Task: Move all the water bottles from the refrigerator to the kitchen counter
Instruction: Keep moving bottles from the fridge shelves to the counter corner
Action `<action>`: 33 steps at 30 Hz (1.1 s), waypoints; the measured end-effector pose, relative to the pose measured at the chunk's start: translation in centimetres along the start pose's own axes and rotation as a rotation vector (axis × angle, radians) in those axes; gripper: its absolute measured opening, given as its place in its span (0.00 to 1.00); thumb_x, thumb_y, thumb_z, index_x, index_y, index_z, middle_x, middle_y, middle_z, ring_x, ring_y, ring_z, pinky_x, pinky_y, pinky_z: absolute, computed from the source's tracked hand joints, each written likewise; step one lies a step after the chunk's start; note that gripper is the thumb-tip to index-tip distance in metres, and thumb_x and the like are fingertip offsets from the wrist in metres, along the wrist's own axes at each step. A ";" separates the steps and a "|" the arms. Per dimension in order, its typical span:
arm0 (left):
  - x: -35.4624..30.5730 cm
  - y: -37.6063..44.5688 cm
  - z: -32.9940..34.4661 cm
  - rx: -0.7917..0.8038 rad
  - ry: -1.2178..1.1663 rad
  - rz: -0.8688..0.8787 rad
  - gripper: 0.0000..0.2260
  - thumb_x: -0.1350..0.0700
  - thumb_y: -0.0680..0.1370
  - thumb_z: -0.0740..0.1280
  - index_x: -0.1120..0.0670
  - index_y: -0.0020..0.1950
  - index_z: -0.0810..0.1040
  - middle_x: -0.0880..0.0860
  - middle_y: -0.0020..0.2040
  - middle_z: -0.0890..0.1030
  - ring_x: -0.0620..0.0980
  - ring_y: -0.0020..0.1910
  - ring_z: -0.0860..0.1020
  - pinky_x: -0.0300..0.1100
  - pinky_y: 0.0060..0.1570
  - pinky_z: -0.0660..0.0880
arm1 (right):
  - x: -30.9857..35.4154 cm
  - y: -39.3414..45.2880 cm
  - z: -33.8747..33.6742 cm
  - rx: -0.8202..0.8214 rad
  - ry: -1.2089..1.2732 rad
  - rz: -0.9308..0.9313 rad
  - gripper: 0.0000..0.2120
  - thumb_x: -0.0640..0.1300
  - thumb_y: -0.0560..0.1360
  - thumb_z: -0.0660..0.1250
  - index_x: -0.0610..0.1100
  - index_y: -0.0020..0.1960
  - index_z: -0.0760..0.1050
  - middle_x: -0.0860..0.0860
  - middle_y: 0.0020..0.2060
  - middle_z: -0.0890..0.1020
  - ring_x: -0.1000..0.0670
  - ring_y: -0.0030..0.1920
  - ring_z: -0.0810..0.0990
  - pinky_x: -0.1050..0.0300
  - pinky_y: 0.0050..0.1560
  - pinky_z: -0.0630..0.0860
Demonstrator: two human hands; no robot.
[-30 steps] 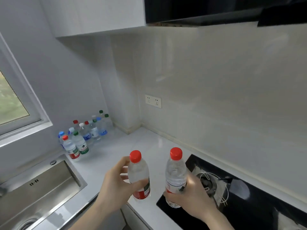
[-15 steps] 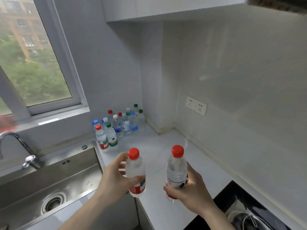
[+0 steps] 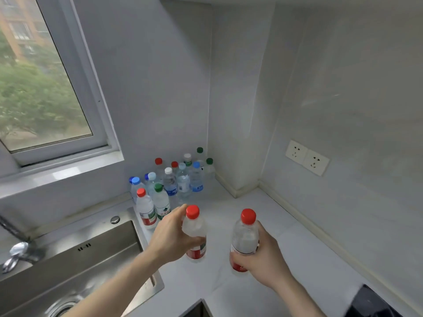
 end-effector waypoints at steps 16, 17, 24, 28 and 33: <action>8.7 14.3 0.2 0.068 0.294 -0.085 0.26 0.42 0.59 0.81 0.44 0.52 0.77 0.43 0.44 0.78 0.49 0.45 0.77 0.42 0.41 0.75 | -0.6 11.3 8.2 0.031 -0.197 0.194 0.19 0.51 0.57 0.75 0.56 0.45 0.73 0.56 0.47 0.79 0.55 0.45 0.81 0.57 0.43 0.80; 9.3 14.9 0.3 0.070 0.294 -0.098 0.26 0.42 0.59 0.81 0.44 0.52 0.77 0.42 0.44 0.79 0.49 0.44 0.77 0.42 0.41 0.76 | -0.8 11.8 8.4 0.030 -0.190 0.215 0.22 0.53 0.57 0.76 0.57 0.48 0.73 0.57 0.49 0.79 0.55 0.48 0.81 0.55 0.48 0.81; 12.2 17.7 1.5 0.108 0.260 -0.180 0.22 0.48 0.60 0.79 0.46 0.50 0.77 0.44 0.44 0.82 0.50 0.44 0.80 0.47 0.44 0.82 | -0.5 15.1 9.9 -0.004 -0.219 0.248 0.20 0.50 0.62 0.77 0.52 0.52 0.76 0.54 0.48 0.82 0.51 0.49 0.83 0.49 0.52 0.82; 13.6 18.6 1.8 0.116 0.234 -0.211 0.18 0.52 0.62 0.78 0.47 0.48 0.77 0.44 0.42 0.81 0.50 0.42 0.80 0.45 0.43 0.81 | 0.2 17.2 11.1 -0.020 -0.242 0.269 0.16 0.46 0.66 0.76 0.47 0.52 0.77 0.51 0.46 0.83 0.46 0.49 0.83 0.49 0.51 0.83; 16.1 19.2 2.2 0.096 0.198 -0.272 0.18 0.54 0.63 0.77 0.46 0.46 0.73 0.43 0.41 0.80 0.49 0.40 0.79 0.46 0.42 0.82 | 0.4 20.1 13.3 0.022 -0.273 0.298 0.12 0.46 0.69 0.74 0.43 0.50 0.77 0.48 0.45 0.85 0.44 0.49 0.84 0.50 0.50 0.82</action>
Point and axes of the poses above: each hand's wrist, its own y-axis towards the middle knuckle, its own z-axis out of the palm, x = y × z, the point moved 8 cm from there along y, towards the middle knuckle
